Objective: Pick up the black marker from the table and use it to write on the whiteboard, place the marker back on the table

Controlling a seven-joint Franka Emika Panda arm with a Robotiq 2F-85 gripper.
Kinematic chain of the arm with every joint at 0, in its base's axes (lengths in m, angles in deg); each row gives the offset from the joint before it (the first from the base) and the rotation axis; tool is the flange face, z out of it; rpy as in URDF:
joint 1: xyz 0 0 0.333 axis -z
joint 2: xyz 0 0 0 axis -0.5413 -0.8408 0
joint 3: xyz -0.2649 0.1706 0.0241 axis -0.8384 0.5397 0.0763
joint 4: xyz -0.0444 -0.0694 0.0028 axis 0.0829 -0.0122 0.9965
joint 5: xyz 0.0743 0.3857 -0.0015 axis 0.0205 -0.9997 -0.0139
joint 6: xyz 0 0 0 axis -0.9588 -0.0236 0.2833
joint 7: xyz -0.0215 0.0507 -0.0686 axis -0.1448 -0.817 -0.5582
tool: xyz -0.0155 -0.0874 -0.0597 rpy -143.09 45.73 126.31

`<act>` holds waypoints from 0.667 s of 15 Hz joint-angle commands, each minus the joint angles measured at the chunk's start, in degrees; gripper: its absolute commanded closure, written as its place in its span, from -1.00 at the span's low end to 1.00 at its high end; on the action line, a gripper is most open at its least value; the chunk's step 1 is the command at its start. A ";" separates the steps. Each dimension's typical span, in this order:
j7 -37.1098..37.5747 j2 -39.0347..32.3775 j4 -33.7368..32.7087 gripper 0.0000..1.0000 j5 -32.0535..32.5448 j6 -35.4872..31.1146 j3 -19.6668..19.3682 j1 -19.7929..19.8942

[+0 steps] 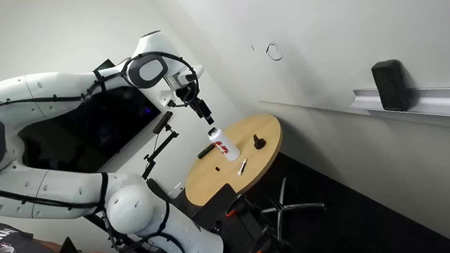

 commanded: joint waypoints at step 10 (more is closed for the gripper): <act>0.10 -2.41 1.43 -1.00 -0.38 -7.21 5.55 -2.22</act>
